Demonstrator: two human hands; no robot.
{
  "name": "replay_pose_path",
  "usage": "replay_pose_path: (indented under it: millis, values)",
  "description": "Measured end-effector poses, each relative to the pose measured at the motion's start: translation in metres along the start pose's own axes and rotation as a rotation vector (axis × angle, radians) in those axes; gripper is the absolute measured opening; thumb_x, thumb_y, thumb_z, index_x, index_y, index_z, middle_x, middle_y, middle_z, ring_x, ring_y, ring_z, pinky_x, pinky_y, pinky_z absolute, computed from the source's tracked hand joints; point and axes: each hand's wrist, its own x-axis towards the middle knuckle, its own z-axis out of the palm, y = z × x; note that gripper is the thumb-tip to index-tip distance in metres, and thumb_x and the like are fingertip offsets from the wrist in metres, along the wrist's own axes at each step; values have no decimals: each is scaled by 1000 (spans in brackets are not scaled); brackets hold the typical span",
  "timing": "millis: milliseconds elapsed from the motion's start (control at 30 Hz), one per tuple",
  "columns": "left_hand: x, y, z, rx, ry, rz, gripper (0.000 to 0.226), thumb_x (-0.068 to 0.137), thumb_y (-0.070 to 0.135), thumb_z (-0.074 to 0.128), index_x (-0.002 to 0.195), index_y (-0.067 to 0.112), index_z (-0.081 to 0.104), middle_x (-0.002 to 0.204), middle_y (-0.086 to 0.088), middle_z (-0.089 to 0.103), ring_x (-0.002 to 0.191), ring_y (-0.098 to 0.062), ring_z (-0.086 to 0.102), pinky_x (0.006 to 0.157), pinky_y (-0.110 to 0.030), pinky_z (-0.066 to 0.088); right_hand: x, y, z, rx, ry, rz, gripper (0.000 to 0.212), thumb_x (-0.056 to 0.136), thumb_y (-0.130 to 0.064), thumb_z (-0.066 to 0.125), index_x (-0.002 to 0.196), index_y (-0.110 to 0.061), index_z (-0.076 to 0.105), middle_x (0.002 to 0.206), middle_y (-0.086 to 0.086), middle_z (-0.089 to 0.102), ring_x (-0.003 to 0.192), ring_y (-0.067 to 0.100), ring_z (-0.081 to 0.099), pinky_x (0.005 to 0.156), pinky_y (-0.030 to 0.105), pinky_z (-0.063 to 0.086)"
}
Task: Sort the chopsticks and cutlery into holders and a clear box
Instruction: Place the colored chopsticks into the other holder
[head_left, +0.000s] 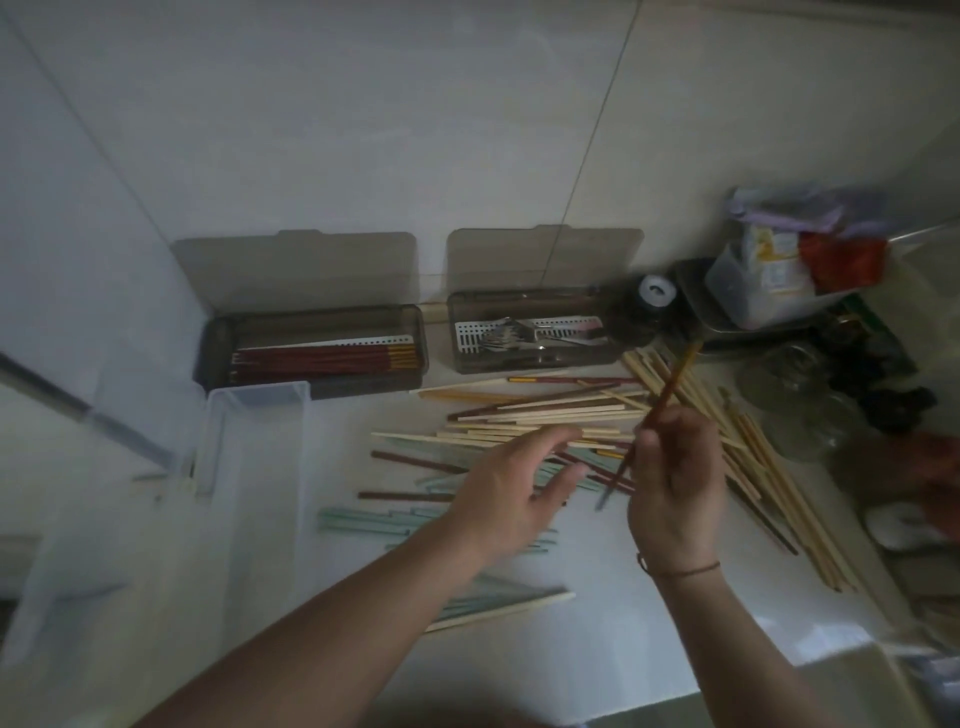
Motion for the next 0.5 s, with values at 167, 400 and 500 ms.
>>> replay_pose_path:
  millis: [167, 400, 500]
  values:
    - [9, 4, -26, -48, 276, 147, 17, 93, 13, 66, 107, 7, 73, 95, -1, 74, 80, -5, 67, 71, -30, 57, 7, -26, 43, 365, 24, 113, 48, 90, 12, 51, 120, -22, 37, 87, 12, 57, 75, 31, 58, 65, 39, 54]
    - [-8, -50, -114, 333, 236, 192, 15, 92, 12, 66, 104, 13, 75, 94, 2, 73, 80, -11, 67, 68, -29, 57, 29, -12, 56, 194, -141, 228, 10, 94, 1, 51, 99, 10, 52, 72, 26, 57, 58, 15, 57, 59, 24, 51]
    - [-17, -66, -145, 460, 259, 151, 16, 93, 14, 63, 101, 15, 77, 95, 3, 74, 83, -13, 67, 72, -23, 52, 35, -3, 72, 244, -326, 373, 14, 91, 2, 55, 82, -7, 61, 61, 12, 59, 56, 22, 55, 59, 30, 50]
